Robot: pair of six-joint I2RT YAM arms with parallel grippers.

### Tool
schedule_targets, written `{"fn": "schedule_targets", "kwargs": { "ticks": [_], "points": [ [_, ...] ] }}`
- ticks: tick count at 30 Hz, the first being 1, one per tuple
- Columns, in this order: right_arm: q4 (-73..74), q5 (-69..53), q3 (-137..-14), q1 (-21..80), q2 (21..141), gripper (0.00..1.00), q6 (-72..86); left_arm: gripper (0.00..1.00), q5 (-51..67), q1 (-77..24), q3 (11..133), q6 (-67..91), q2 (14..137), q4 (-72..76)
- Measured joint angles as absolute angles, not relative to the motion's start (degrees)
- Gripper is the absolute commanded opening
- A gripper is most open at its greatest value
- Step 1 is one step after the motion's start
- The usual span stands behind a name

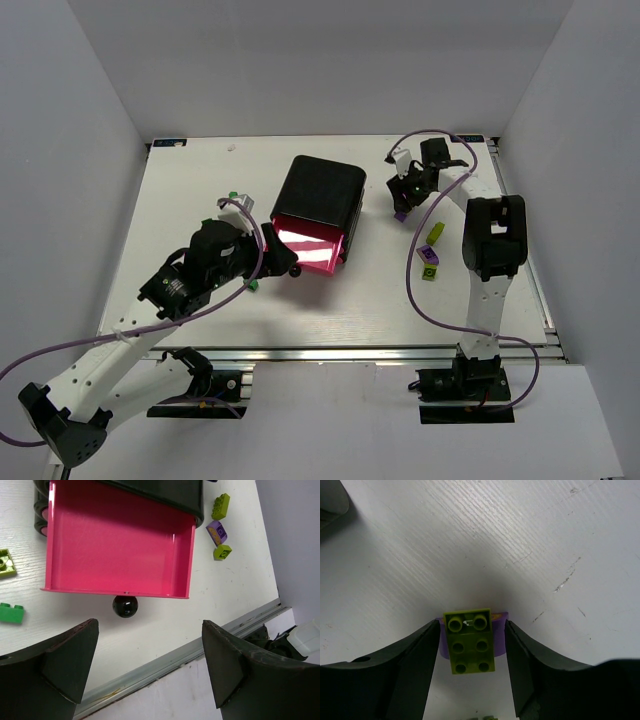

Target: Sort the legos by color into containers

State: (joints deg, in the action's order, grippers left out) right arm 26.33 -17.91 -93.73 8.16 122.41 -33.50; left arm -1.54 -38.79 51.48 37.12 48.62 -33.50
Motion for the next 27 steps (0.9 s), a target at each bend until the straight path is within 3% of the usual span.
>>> {"fn": "schedule_targets", "kwargs": {
  "ticks": [3, 4, 6, 7, 14, 19, 24, 27],
  "points": [
    [26.7, -17.7, -93.5, 8.2, 122.2, 0.44, -34.1, 0.93, -1.0, -38.8, 51.5, 37.1, 49.2, -32.1],
    [26.8, -17.7, -93.5, 8.2, 122.2, 0.27, -34.3, 0.92, -1.0, -38.8, 51.5, 37.1, 49.6, -31.7],
    [26.9, -17.7, -93.5, 8.2, 122.0, 0.05, -34.2, 0.91, -0.2, -38.9, 52.0, 37.1, 51.1, -31.3],
    [26.9, -17.7, -93.4, 8.1, 121.9, 0.0, -34.3, 0.91, 0.2, -38.9, 52.6, 37.1, 52.2, -31.2],
    [27.9, -22.7, -93.2, 7.3, 116.2, 0.0, -31.6, 0.93, 4.6, -38.9, 60.0, 37.1, 61.4, -26.8],
    [28.8, -42.0, -91.4, 4.0, 102.5, 0.0, -29.7, 0.94, 10.4, -38.8, 66.1, 40.0, 68.8, -18.8],
    [19.2, -61.8, -80.3, 2.1, 82.7, 0.0, -28.9, 0.94, 17.2, -38.4, 69.1, 45.5, 76.3, -9.5],
    [9.0, -71.9, -75.7, 3.1, 77.9, 0.0, -24.9, 0.95, 20.7, -38.3, 69.3, 49.3, 79.5, -3.3]
  ]
}}
